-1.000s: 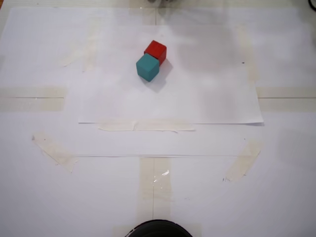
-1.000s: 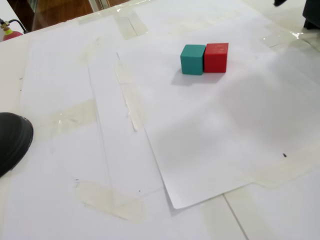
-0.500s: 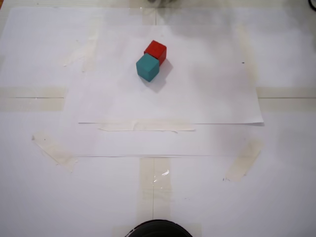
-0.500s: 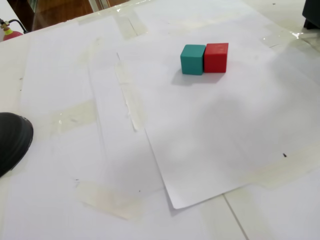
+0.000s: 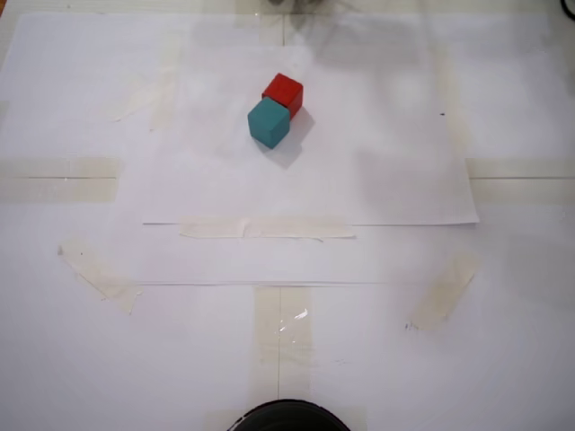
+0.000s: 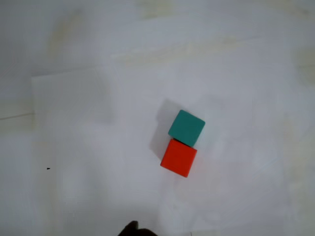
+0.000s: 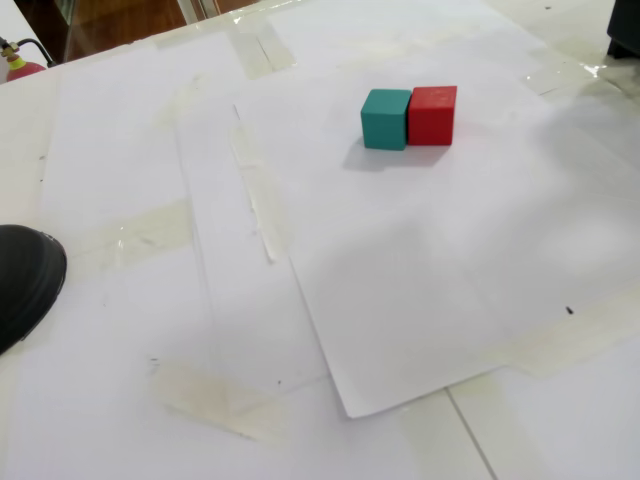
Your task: Put the red cube on the top of the blue cube.
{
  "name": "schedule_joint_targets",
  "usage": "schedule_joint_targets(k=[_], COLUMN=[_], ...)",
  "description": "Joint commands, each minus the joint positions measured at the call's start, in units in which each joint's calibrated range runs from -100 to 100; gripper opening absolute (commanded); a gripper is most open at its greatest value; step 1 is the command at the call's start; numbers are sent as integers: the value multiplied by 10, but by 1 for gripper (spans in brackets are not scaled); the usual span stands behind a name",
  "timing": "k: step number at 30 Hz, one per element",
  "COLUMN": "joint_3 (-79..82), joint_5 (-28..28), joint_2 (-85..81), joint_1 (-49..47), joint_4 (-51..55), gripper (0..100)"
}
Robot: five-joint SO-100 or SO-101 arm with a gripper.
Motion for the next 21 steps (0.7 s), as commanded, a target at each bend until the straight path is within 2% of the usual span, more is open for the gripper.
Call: schedule_joint_targets(k=[1,3,10,21], joint_3=[-34,-34,-28,-17], joint_5=[-16,-32,-31,-1], joint_2=[51,68,125,163], joint_1=[0,3,10,37], joint_4=[-53,-60,-113,-119], gripper=[0,0,0,0])
